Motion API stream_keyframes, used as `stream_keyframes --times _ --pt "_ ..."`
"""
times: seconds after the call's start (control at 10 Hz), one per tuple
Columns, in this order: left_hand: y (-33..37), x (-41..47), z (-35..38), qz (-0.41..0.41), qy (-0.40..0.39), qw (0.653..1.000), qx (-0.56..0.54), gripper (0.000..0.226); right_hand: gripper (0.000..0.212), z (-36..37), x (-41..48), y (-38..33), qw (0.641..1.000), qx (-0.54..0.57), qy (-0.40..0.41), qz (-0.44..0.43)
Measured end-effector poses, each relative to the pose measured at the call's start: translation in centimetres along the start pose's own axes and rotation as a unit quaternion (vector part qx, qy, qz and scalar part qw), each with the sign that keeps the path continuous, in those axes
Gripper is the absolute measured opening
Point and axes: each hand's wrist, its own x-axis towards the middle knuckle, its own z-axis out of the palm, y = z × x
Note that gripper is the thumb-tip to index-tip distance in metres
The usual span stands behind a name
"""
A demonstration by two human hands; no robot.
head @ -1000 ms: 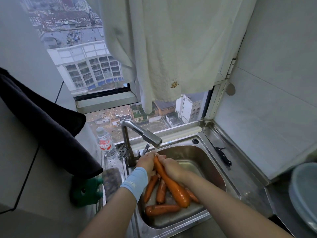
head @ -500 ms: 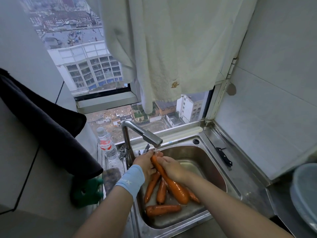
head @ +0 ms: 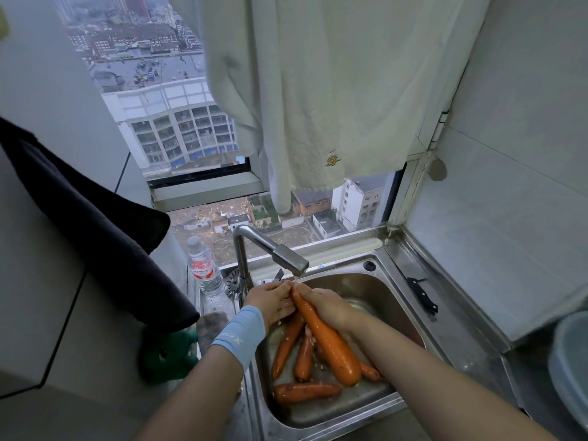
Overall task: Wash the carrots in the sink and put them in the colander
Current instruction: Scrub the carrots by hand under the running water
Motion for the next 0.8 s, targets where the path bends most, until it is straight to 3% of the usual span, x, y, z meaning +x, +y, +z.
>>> stream_keyframes --times 0.3,0.4,0.5,0.6,0.7,0.8 --pt "0.0 0.2 0.6 0.014 0.057 0.998 0.010 0.016 0.054 0.7 0.2 -0.4 1.000 -0.021 0.006 0.019" --pt "0.1 0.5 0.7 0.007 0.087 0.994 0.062 0.017 0.057 0.5 0.2 -0.3 0.999 -0.030 0.010 0.025" --pt "0.3 0.4 0.8 -0.021 0.073 0.996 0.048 0.020 0.058 0.1 0.1 -0.2 0.999 -0.016 0.038 0.029" --pt "0.1 0.3 1.1 -0.045 0.012 0.998 0.038 0.042 0.057 -0.5 0.1 -0.2 0.998 -0.011 0.060 0.024" --pt "0.3 -0.7 1.4 -0.008 -0.008 0.987 0.160 0.042 0.054 -1.3 0.4 -0.1 0.998 -0.030 0.061 0.012" --pt "0.9 -1.4 2.0 -0.021 -0.070 0.995 0.067 0.041 0.056 -1.4 0.6 0.3 0.998 -0.040 0.052 0.010"
